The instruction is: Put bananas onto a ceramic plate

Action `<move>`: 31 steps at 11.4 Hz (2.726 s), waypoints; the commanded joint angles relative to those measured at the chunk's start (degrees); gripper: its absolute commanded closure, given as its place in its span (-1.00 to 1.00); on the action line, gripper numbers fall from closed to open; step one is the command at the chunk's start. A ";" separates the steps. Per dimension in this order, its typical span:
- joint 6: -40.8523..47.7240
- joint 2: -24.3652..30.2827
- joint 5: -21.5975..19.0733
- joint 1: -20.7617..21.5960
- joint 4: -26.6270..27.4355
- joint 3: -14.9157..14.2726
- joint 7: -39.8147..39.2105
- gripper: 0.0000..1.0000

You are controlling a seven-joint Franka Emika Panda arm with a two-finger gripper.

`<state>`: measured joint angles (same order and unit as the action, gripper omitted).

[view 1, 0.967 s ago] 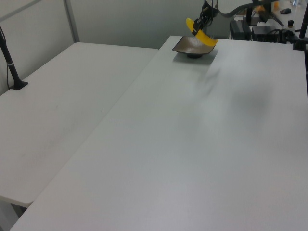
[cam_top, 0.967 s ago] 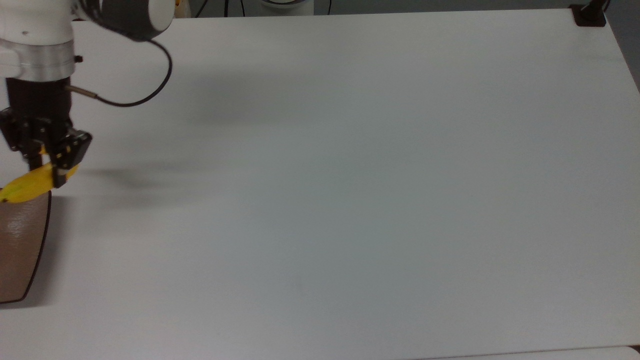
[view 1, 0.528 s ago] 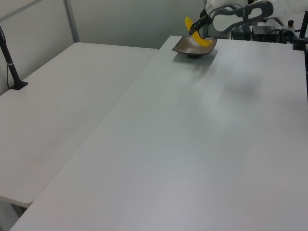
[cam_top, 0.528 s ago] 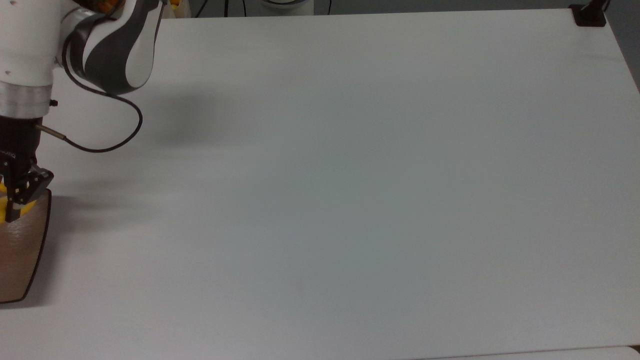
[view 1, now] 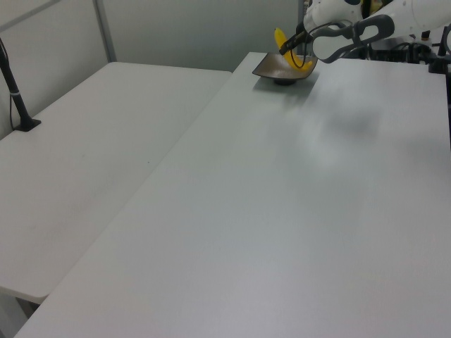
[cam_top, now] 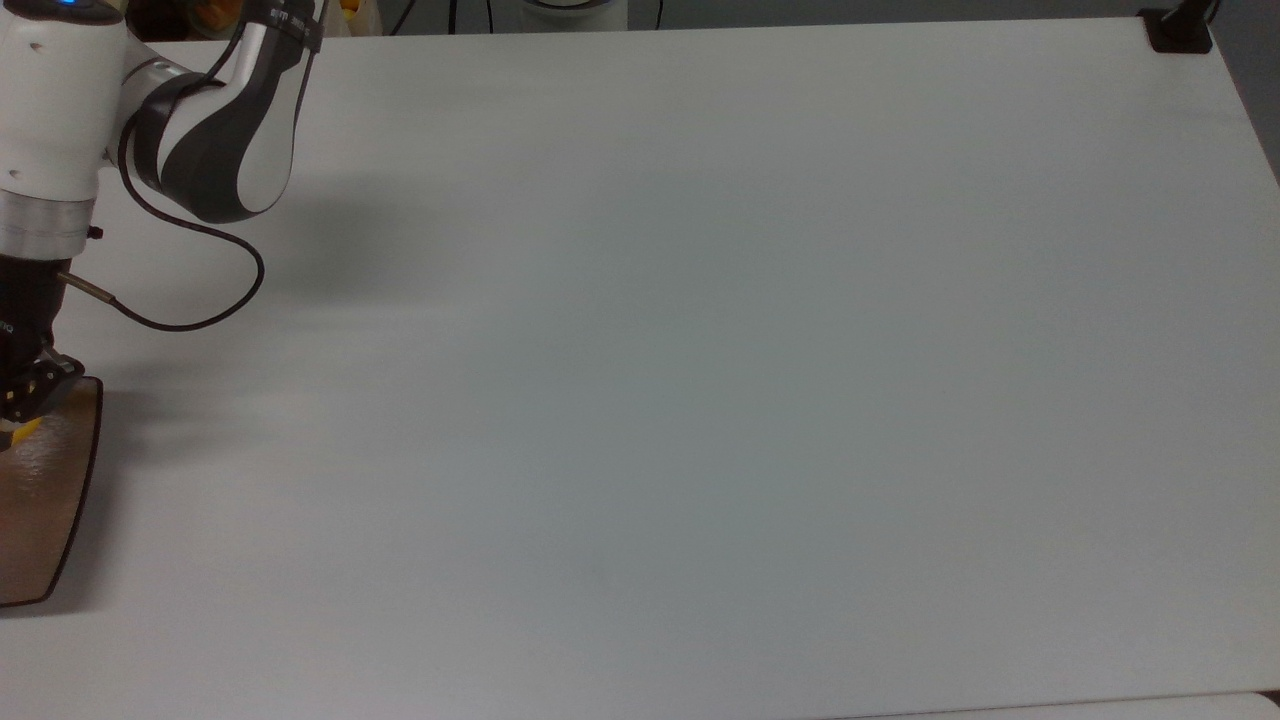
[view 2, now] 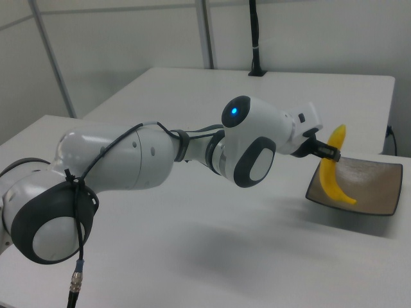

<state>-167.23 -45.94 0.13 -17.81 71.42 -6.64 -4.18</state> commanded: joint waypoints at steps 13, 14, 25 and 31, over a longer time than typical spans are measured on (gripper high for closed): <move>30.06 22.79 -0.13 8.74 10.83 -0.22 -0.83 -1.00; 36.13 26.39 -0.13 10.41 11.36 -0.13 -0.74 -1.00; 75.83 50.60 -9.08 25.19 20.67 0.40 -0.30 -1.00; 70.03 47.70 -8.22 24.31 23.41 3.03 -1.09 -1.00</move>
